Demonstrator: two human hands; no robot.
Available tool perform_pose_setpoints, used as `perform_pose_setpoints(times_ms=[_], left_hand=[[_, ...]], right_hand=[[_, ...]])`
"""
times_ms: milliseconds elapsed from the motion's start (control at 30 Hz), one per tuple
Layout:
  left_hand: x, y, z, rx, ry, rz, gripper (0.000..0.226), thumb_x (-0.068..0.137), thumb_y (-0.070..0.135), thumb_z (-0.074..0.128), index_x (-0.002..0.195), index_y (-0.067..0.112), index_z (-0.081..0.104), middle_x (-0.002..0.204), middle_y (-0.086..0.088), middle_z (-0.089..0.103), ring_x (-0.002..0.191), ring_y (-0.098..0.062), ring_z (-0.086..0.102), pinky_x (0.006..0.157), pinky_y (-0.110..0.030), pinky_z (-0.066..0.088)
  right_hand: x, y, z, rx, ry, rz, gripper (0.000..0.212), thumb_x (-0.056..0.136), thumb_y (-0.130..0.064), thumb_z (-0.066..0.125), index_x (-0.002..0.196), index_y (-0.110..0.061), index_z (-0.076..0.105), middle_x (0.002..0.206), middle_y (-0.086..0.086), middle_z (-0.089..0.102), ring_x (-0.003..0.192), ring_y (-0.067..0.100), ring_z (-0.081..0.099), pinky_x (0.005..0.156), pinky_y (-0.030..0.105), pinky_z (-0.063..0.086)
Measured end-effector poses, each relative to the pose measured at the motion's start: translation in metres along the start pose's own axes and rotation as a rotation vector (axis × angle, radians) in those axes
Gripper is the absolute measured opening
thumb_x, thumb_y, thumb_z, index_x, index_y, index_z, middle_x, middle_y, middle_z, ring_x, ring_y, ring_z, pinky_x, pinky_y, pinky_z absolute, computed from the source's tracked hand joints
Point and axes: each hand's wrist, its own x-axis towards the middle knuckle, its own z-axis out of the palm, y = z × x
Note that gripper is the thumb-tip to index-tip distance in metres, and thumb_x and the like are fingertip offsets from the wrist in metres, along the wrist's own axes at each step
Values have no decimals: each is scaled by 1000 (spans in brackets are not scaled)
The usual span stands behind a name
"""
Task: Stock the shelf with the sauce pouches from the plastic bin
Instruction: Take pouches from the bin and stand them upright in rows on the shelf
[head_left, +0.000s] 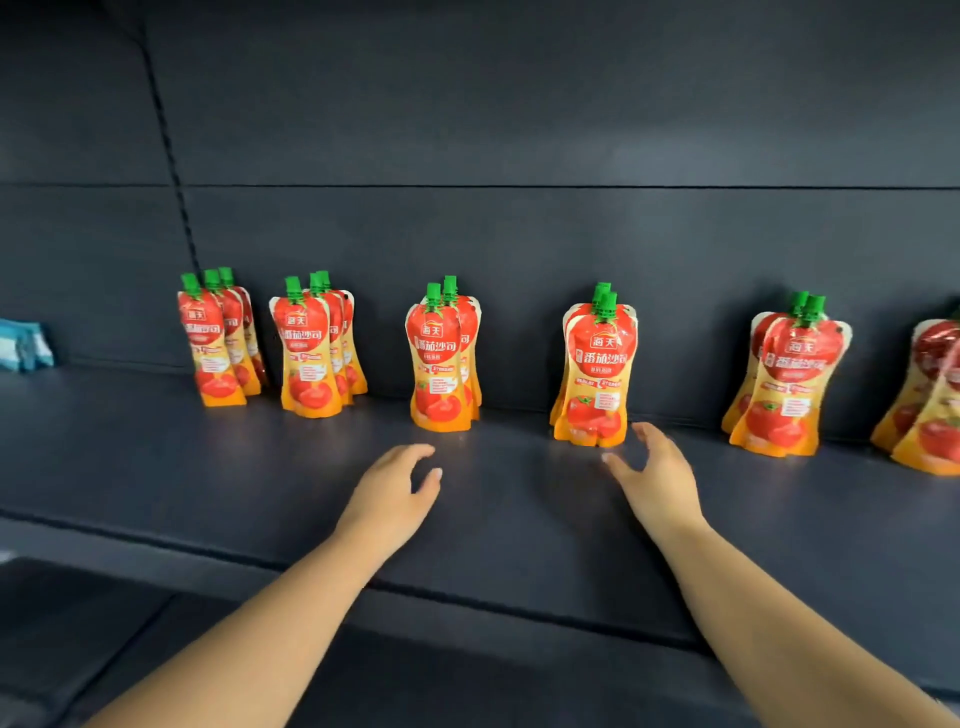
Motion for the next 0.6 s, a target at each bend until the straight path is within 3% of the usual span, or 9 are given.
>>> perform_pose_setpoints(times_ms=[167, 333, 400, 500, 600], left_hand=[[-82, 24, -26, 24, 15, 232, 29, 93, 24, 47, 119, 16, 57, 125, 4, 56, 120, -12, 45, 90, -14, 27], [-185, 42, -54, -79, -64, 444, 15, 89, 17, 53, 97, 15, 66, 96, 13, 58, 96, -4, 47, 75, -6, 27], [-225, 48, -57, -117, -136, 480, 15, 89, 17, 53, 94, 15, 67, 90, 16, 57, 89, 3, 46, 77, 3, 28], [-273, 55, -47, -172, -250, 494, 16, 89, 18, 54, 93, 13, 68, 89, 15, 58, 80, 3, 48, 74, 5, 30], [-309, 57, -24, -232, -350, 462, 15, 88, 13, 54, 93, 12, 69, 89, 13, 58, 80, 5, 48, 72, 5, 31]], right_hand=[[-101, -12, -44, -229, -70, -181, 44, 87, -32, 59, 128, -18, 52, 135, 0, 52, 129, 17, 40, 103, 21, 28], [-225, -14, -91, -368, -124, -287, 36, 85, -33, 62, 116, -15, 63, 121, 0, 62, 120, 19, 51, 96, 17, 30], [-270, -12, -106, -436, -152, -278, 35, 83, -39, 62, 106, -13, 69, 110, 1, 69, 108, 20, 60, 90, 15, 34], [-325, 5, -123, -513, -156, -312, 38, 77, -42, 52, 75, -11, 74, 74, 3, 74, 65, 20, 69, 71, 19, 40], [-371, 30, -144, -522, -166, -212, 37, 76, -42, 51, 66, -13, 73, 68, 1, 73, 54, 19, 66, 67, 23, 38]])
